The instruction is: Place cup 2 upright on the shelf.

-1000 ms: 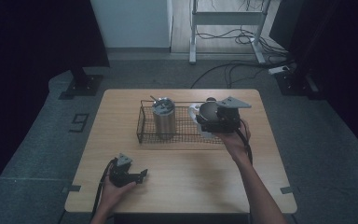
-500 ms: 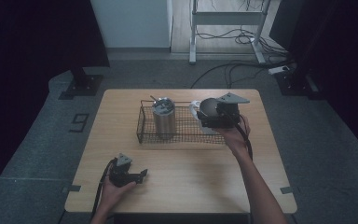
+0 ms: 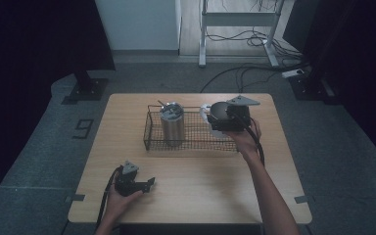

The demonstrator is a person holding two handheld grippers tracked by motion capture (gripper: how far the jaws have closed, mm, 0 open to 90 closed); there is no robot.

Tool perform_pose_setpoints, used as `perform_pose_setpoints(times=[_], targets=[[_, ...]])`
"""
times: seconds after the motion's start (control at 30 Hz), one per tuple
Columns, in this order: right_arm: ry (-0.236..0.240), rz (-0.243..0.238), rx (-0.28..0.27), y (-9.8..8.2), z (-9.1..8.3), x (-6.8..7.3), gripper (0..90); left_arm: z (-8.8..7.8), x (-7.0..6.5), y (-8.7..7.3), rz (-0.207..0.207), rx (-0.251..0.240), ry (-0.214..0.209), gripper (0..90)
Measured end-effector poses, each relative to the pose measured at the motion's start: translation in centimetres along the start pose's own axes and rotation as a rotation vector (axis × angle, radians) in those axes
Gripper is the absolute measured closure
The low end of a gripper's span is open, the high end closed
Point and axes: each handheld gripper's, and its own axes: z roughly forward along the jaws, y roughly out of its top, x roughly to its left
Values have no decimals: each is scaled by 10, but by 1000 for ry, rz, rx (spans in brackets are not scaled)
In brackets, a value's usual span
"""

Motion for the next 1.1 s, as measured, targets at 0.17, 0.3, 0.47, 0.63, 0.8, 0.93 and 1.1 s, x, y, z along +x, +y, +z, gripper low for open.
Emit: perform_pose_setpoints(times=[0.17, 0.3, 0.47, 0.63, 0.8, 0.93, 1.1], targets=[[-7, 4, 11, -2, 6, -3, 62, 0, 0, 0, -1, 0, 0, 142], [-12, 8, 15, -4, 11, -6, 62, 0, 0, 0, -3, -2, 0, 142], [-15, 15, 27, -7, 17, -11, 62, 0, 0, 0, -2, -1, 1, 142], [-21, 23, 33, -11, 22, -15, 62, 0, 0, 0, -2, -1, 1, 142], [-25, 35, 39, -16, 27, -19, 62, 0, 0, 0, -1, -1, 0, 142], [-28, 41, 47, -20, 31, -21, 62, 0, 0, 0, -1, 0, 0, 142], [-34, 41, 65, -25, 37, -22, 62, 0, 0, 0, -2, 1, 0, 142]])
